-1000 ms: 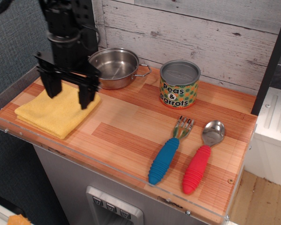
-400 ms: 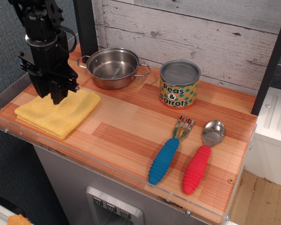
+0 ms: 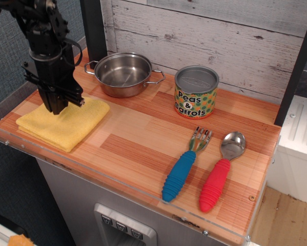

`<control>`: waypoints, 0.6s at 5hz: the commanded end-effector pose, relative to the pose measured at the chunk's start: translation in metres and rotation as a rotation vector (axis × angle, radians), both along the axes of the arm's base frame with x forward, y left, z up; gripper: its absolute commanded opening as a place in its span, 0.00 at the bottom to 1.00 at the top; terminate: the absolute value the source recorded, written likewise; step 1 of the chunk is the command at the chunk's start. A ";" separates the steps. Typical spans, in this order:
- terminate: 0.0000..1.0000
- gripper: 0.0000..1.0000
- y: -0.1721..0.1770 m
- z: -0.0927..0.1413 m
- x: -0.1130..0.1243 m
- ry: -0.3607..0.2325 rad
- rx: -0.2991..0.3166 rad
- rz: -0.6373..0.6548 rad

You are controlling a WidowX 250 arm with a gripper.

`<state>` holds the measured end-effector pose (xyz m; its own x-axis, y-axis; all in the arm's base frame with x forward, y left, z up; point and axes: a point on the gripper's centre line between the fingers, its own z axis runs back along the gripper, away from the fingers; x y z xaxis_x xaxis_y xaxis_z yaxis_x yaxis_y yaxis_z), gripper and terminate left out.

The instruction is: Move the yellow towel to the left of the blue fork.

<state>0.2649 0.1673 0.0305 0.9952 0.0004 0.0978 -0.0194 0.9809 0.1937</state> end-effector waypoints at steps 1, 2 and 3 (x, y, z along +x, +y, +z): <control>0.00 0.00 -0.007 -0.008 0.007 -0.016 -0.010 0.001; 0.00 0.00 -0.024 -0.011 0.008 0.002 -0.015 -0.010; 0.00 0.00 -0.041 -0.010 0.008 0.024 -0.046 -0.042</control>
